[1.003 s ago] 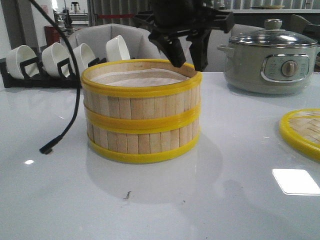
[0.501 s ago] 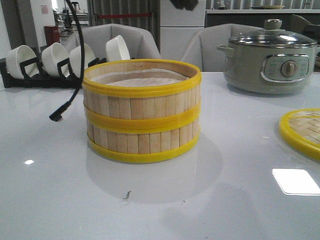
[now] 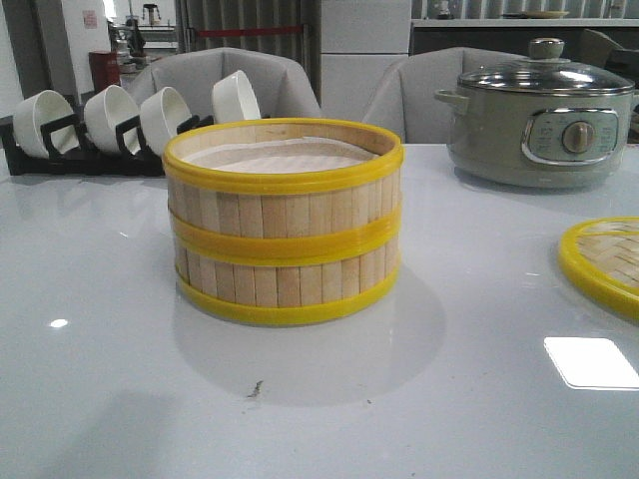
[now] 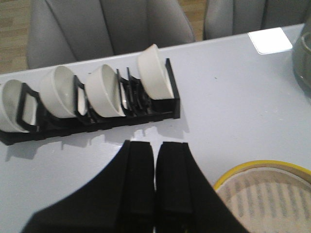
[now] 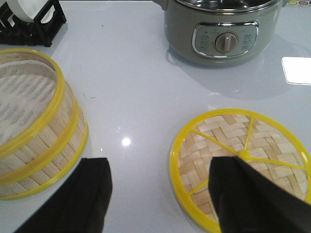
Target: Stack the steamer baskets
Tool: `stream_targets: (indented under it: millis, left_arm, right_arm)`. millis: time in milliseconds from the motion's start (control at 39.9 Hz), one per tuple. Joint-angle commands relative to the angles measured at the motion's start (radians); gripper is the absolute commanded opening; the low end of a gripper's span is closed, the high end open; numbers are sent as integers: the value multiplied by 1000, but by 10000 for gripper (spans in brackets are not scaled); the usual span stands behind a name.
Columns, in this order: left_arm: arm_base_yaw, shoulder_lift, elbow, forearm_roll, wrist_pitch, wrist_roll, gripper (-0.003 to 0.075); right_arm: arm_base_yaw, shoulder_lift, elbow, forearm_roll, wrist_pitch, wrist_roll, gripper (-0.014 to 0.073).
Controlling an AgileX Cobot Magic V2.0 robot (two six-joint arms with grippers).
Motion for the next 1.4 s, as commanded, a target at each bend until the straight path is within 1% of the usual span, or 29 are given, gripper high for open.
stream_targets:
  millis: [0,201,351,1379]
  left_arm:
    - [42,-96,-1,2,-65,-10,85]
    - [109,-172,80,4,-73,-10,85]
    - [134,-241,172,6,-83,-10,85]
    - [136,-880,921,10,-290,-11,85]
  right_arm:
    - [2,-7,-37,-4,-68,-5,539]
    - [2,-7,-37,-4,-68,-5,539]
    - [2,-7,-37,-4,-68,-5,539]
    - [2,-7,-37,-4,-69,-5,539]
